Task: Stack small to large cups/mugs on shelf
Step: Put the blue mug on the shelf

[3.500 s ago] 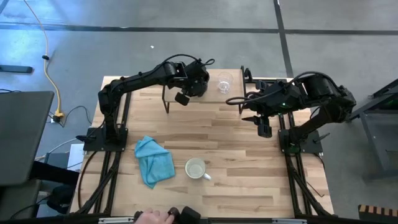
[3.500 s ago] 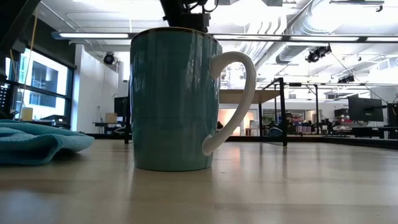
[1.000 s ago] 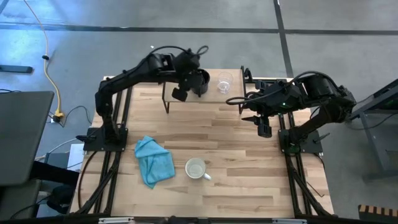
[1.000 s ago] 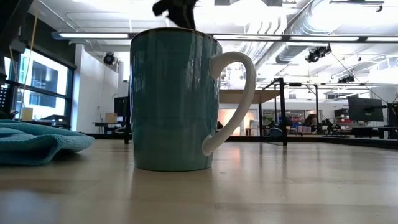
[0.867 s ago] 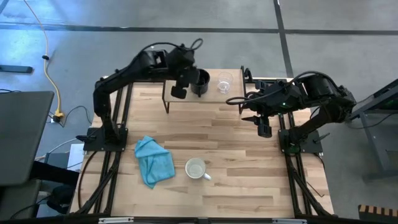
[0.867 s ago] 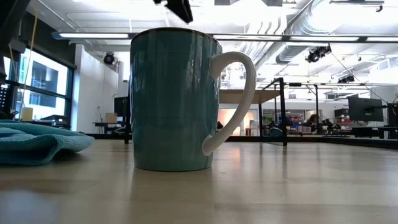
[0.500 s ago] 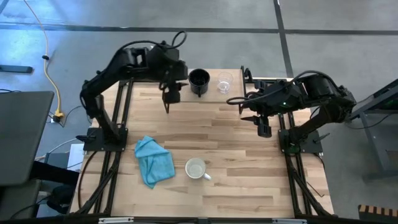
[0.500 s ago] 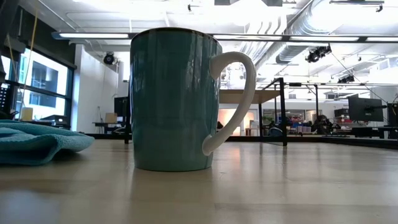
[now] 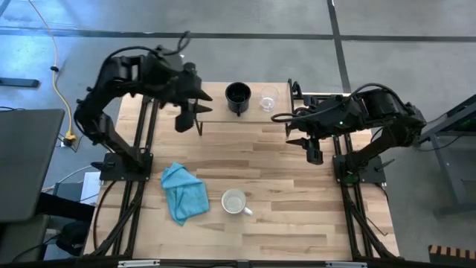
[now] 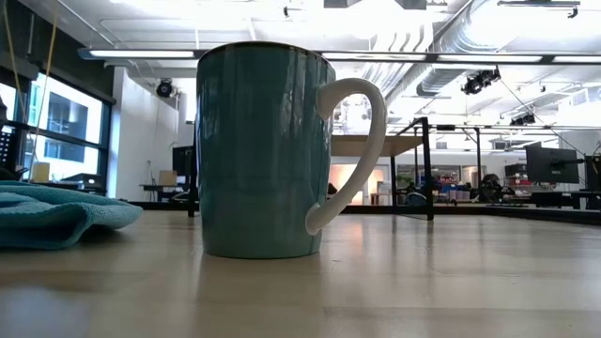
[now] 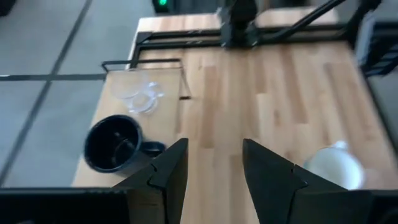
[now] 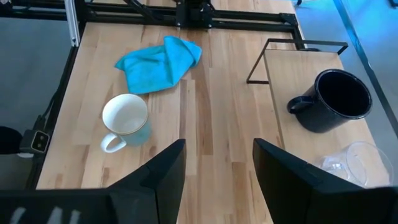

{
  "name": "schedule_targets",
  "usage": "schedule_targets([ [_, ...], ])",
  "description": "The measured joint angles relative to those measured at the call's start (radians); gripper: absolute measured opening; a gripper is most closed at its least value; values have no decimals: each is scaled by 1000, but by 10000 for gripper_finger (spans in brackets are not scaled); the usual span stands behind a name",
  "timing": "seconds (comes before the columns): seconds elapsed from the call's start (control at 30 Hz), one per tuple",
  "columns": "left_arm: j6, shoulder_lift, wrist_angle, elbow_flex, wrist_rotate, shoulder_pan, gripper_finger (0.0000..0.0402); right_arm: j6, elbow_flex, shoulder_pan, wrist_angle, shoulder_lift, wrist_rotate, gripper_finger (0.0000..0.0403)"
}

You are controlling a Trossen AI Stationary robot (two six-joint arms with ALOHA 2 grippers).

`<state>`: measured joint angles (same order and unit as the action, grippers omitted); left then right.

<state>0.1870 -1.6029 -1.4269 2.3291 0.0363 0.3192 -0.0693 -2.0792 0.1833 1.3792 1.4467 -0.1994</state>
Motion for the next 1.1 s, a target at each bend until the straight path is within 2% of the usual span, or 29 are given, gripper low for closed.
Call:
schedule_targets([
  [0.23,-96,51,-14,0,168,-2,138,-1,0,0,0,0,7,179],
  [0.33,-129,59,-14,0,203,-35,138,-1,0,0,0,0,7,179],
  [0.67,-220,23,-20,0,204,-233,138,-1,0,0,0,0,7,179],
  [1.1,-310,-97,-12,0,125,-456,138,-2,0,0,0,0,6,179],
])
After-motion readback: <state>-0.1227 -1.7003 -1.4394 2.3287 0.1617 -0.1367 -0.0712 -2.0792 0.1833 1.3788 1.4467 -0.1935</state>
